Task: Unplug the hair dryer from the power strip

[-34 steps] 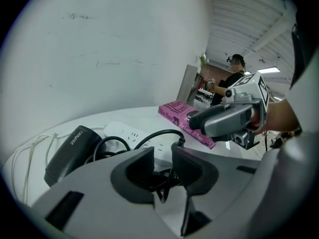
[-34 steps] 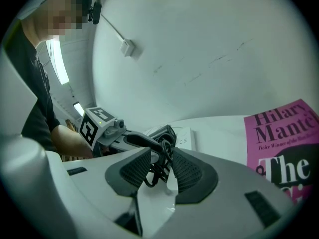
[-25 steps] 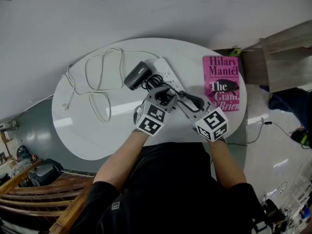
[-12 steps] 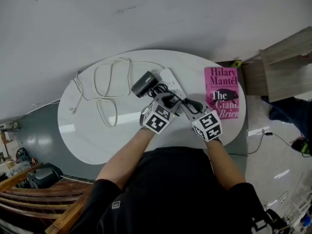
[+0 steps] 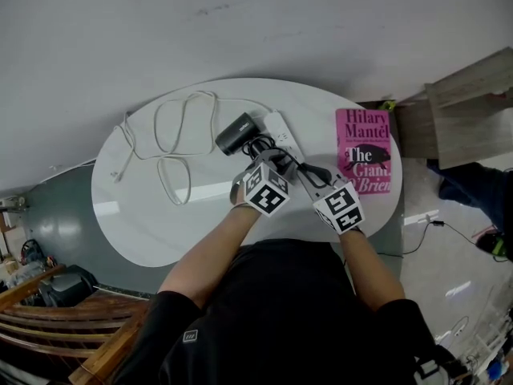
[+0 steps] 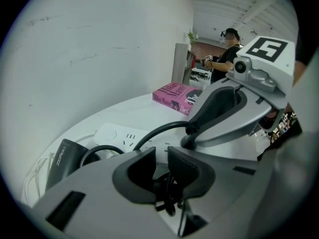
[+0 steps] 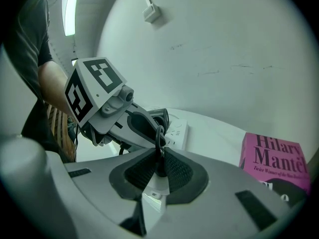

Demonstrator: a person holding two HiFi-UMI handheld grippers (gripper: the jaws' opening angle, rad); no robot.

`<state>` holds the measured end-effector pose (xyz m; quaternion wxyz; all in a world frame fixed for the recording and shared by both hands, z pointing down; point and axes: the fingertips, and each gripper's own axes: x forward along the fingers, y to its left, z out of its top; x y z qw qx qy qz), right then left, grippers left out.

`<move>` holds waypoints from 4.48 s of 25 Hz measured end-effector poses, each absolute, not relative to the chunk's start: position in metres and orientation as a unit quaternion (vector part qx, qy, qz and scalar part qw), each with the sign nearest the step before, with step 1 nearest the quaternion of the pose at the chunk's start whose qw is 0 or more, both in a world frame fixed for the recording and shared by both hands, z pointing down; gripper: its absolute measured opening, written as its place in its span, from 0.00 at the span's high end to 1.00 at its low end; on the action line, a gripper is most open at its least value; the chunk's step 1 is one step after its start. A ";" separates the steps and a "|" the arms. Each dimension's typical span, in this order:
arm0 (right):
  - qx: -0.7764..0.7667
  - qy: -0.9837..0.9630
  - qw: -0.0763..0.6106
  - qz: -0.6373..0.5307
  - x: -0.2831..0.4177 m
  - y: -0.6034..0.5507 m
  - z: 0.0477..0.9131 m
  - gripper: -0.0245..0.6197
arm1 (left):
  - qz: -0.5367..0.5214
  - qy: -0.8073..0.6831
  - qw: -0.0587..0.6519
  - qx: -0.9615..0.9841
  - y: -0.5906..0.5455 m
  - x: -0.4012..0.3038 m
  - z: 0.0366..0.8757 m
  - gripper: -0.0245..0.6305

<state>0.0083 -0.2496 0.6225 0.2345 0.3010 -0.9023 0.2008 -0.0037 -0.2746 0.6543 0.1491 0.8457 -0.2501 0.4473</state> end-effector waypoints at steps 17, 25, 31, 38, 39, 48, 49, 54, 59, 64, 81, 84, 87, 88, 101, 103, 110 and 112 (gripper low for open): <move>0.301 -0.898 0.225 0.227 0.011 -0.255 0.622 0.86 | 0.456 -0.249 0.138 0.843 -0.275 -0.001 0.657 0.86; 0.300 -0.903 0.214 0.221 0.011 -0.251 0.615 0.86 | 0.456 -0.247 0.134 0.845 -0.274 0.000 0.657 0.86; 0.315 -0.894 0.199 0.248 0.012 -0.263 0.616 0.86 | 0.448 -0.252 0.137 0.847 -0.276 -0.001 0.656 0.86; 0.291 -0.912 0.180 0.225 0.012 -0.246 0.596 0.90 | 0.453 -0.241 0.125 0.849 -0.273 0.001 0.657 0.86; 0.290 -0.916 0.160 0.227 0.012 -0.247 0.586 0.91 | 0.455 -0.240 0.118 0.849 -0.273 0.002 0.657 0.86; 0.308 -0.902 0.155 0.259 0.029 -0.256 0.588 0.90 | 0.439 -0.244 0.144 0.853 -0.273 -0.001 0.655 0.86; 0.301 -0.903 0.164 0.258 0.031 -0.251 0.593 0.90 | 0.437 -0.244 0.145 0.853 -0.273 -0.001 0.655 0.86; 0.264 -0.914 0.223 0.214 0.013 -0.241 0.620 0.77 | 0.437 -0.245 0.146 0.853 -0.275 -0.003 0.656 0.85; 0.267 -0.919 0.259 0.133 0.002 -0.248 0.624 0.85 | 0.440 -0.243 0.145 0.852 -0.273 0.000 0.656 0.85; 0.292 -0.912 0.219 0.188 0.006 -0.263 0.623 0.86 | 0.438 -0.256 0.136 0.851 -0.276 -0.001 0.656 0.86; 0.293 -0.914 0.143 0.241 0.001 -0.303 0.586 0.87 | 0.420 -0.257 0.147 0.858 -0.275 0.000 0.656 0.85; 0.312 -0.890 0.140 0.300 0.019 -0.302 0.601 0.87 | 0.403 -0.253 0.168 0.863 -0.274 0.000 0.652 0.85; 0.314 -0.881 0.144 0.322 0.030 -0.289 0.608 0.87 | 0.388 -0.257 0.173 0.868 -0.274 -0.004 0.646 0.85; 0.313 -0.881 0.146 0.324 0.032 -0.284 0.610 0.87 | 0.383 -0.263 0.172 0.869 -0.274 -0.007 0.643 0.85; 0.323 -0.881 0.116 0.327 0.068 -0.251 0.596 0.87 | 0.326 -0.361 0.168 0.857 -0.266 -0.037 0.597 0.85; 0.316 -0.885 0.112 0.322 0.070 -0.245 0.589 0.87 | 0.313 -0.376 0.173 0.855 -0.256 -0.040 0.588 0.85; 0.315 -0.900 0.078 0.292 0.084 -0.227 0.549 0.87 | 0.251 -0.429 0.175 0.850 -0.217 -0.064 0.548 0.86; 0.321 -0.901 0.070 0.284 0.086 -0.222 0.539 0.87 | 0.237 -0.440 0.172 0.849 -0.211 -0.074 0.535 0.86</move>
